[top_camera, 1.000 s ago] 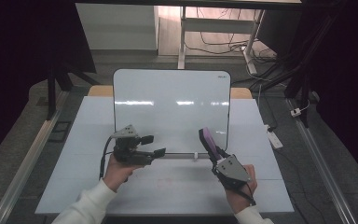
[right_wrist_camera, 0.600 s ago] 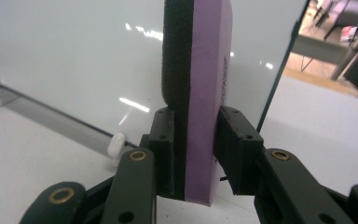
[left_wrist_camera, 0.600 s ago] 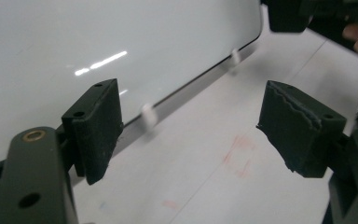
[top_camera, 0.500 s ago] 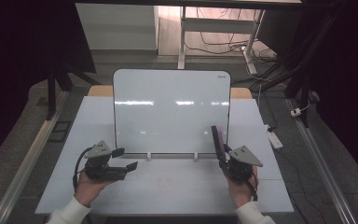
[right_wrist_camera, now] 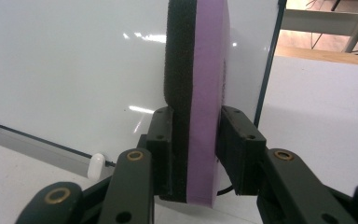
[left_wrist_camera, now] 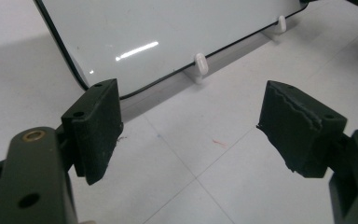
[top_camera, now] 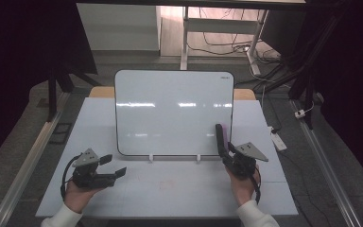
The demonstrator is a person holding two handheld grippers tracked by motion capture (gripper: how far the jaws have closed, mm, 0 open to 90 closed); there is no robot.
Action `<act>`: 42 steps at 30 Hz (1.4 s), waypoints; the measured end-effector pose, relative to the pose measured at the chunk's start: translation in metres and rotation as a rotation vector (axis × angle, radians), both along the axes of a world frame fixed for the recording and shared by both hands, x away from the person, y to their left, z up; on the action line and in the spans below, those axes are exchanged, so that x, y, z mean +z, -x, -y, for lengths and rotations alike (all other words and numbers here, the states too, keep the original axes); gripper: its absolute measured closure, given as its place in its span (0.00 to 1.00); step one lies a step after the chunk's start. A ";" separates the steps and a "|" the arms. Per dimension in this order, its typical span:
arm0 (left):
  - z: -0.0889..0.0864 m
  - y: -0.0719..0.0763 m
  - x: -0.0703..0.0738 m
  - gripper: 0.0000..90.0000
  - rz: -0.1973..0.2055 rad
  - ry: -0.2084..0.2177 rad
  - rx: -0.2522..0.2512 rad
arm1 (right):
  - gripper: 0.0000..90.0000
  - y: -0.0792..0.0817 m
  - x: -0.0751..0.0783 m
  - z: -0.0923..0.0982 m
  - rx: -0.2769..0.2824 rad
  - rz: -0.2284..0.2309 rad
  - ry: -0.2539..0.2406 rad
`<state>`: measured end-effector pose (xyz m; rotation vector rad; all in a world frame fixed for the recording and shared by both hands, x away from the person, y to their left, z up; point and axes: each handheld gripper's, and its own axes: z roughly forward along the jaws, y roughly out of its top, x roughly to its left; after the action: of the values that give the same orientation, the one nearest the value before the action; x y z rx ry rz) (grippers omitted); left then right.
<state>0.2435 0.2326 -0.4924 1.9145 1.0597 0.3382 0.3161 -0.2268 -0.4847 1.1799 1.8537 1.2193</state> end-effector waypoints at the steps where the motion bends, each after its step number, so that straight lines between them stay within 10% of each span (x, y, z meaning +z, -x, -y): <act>1: 0.000 0.000 0.000 0.24 0.000 -0.004 -0.001 | 0.71 0.000 0.000 0.000 -0.001 0.002 0.004; 11: -0.003 0.003 -0.005 0.24 0.004 -0.030 0.015 | 0.52 0.013 0.012 0.007 0.042 0.061 0.044; 25: -0.005 0.010 -0.011 0.25 -0.011 -0.086 -0.027 | 0.45 0.027 -0.003 0.044 0.322 -0.011 0.158; 42: -0.012 0.014 -0.018 0.25 -0.018 -0.078 -0.011 | 0.45 0.021 -0.025 0.065 0.378 -0.037 0.168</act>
<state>0.2300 0.2441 -0.5101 1.9955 1.0608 0.3619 0.2947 -0.2917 -0.5096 0.7877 2.2286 1.2123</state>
